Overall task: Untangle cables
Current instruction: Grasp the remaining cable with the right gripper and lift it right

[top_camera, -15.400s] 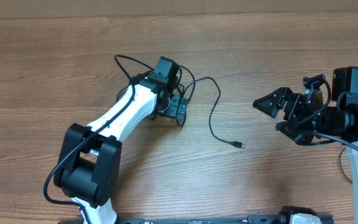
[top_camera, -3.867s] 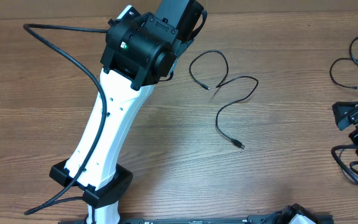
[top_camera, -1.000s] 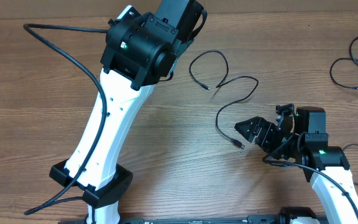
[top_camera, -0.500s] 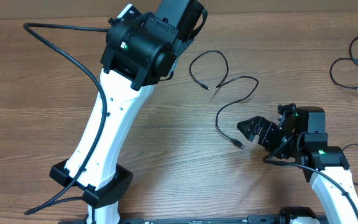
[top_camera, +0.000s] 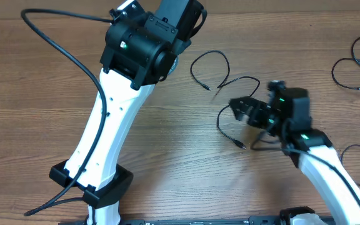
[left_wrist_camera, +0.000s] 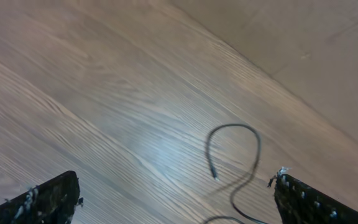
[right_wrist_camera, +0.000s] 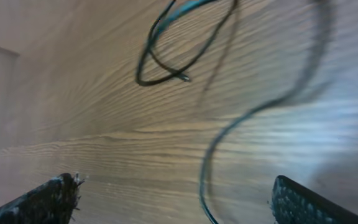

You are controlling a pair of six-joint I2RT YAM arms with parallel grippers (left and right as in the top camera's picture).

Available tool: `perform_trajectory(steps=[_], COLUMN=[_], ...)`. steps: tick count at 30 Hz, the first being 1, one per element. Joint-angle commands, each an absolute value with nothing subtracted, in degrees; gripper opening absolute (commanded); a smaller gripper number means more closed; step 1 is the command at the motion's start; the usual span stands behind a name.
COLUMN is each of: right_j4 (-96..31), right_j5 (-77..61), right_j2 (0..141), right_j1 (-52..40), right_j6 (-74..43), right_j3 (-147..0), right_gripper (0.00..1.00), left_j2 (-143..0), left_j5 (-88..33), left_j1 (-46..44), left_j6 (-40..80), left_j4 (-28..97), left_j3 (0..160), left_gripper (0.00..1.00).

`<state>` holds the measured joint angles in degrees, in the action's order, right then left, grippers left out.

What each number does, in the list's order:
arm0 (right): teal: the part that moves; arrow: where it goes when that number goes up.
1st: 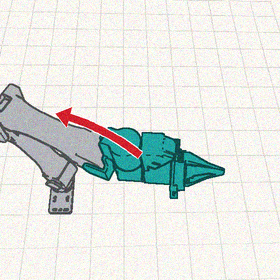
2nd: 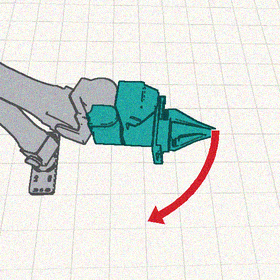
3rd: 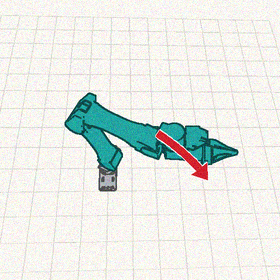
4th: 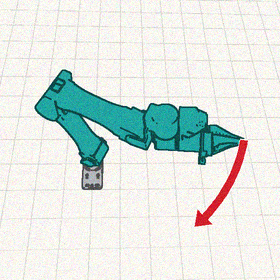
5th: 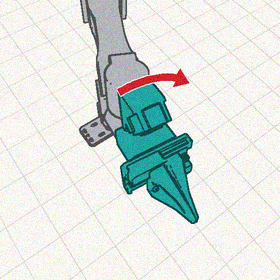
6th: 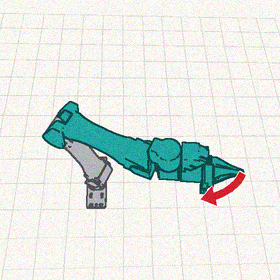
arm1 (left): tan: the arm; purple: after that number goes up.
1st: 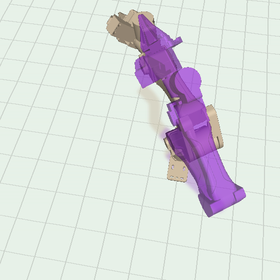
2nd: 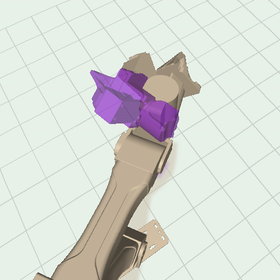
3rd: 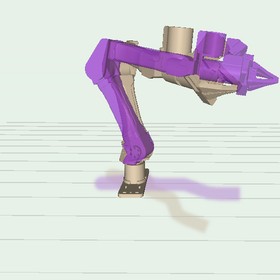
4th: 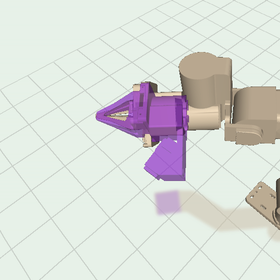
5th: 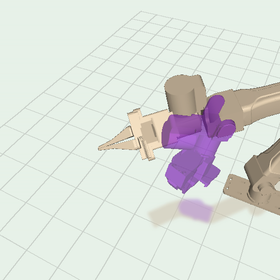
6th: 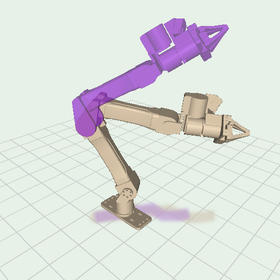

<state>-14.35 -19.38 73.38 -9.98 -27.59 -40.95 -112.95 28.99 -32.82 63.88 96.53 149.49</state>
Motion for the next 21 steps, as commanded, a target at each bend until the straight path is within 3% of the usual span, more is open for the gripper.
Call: perform_trajectory(steps=[1, 15, 19, 21], right_j4=[-12.0, 15.4, 19.2, 19.2], right_j5=[-13.1, -5.9, -4.2, -2.7], right_j2=[78.9, 94.1, 95.3, 95.5], right_j1=[-13.9, -17.4, -17.4, -17.4], right_j6=[-33.2, -40.3, -40.3, -40.5], right_j3=[-45.3, -46.6, -46.6, -46.6], right_gripper=[0.98, 0.89, 0.81, 0.72], left_j2=[-113.4, -113.4, -113.4, -113.4], left_j5=[30.8, 16.3, 15.8, 16.4], left_j1=[-30.0, -9.0, -7.3, -7.1], left_j6=[56.6, 39.2, 39.4, 39.4], left_j4=[96.8, 96.8, 96.0, 94.5], left_j3=[149.4, 142.6, 134.1, 130.2], left_gripper=[1.0, 1.0, 1.0, 1.0])
